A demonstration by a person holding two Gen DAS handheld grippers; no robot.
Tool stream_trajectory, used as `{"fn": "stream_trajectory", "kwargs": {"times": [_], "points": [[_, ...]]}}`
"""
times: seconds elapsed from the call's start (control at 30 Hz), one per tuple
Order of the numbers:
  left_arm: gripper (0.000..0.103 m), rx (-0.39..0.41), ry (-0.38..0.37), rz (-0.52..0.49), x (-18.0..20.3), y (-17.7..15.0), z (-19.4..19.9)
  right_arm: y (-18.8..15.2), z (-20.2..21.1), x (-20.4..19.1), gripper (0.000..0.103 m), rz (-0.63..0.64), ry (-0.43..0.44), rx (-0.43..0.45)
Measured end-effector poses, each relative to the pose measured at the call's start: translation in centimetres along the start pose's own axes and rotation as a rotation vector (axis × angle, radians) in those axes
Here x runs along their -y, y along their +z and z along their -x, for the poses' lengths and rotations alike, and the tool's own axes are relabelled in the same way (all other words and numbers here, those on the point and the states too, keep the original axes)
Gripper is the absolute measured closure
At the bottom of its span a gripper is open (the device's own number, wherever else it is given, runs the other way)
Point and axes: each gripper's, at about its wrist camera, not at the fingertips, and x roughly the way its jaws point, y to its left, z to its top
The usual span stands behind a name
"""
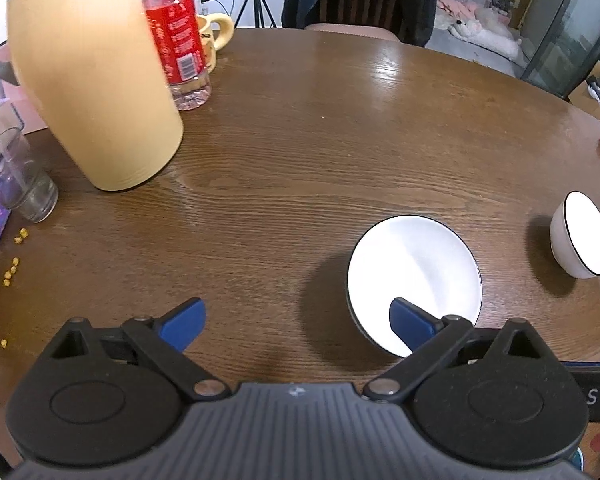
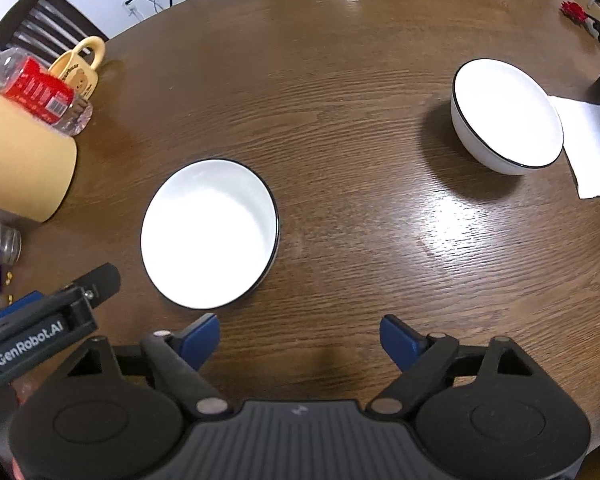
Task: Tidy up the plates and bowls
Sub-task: 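Move both grippers to the rim of the white bowl near the thermos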
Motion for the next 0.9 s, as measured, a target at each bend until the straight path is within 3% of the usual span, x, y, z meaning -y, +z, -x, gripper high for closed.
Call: {"fn": "stream_trajectory", "kwargs": {"times": [0.3, 0.5, 0.63, 0.9], "points": [[0.013, -0.027, -0.020, -0.011, 0.4, 1.0, -1.8, 0.8, -1.3, 0.1, 0.032, -0.043, 0.003, 0.026], [0.023, -0.043, -0.030, -0.010, 0.7, 1.8, -3.1, 1.3, -1.8, 0.2, 0.034, -0.063, 0.018, 0.071], [0.027, -0.057, -0.034, -0.014, 1.0, 2.1, -3.9, 1.8, -2.7, 0.2, 0.047, -0.070, 0.024, 0.074], [0.052, -0.095, -0.045, -0.021, 1.4, 2.6, -5.7, 2.3, -4.2, -0.2, 0.063, -0.081, 0.021, 0.091]]}}
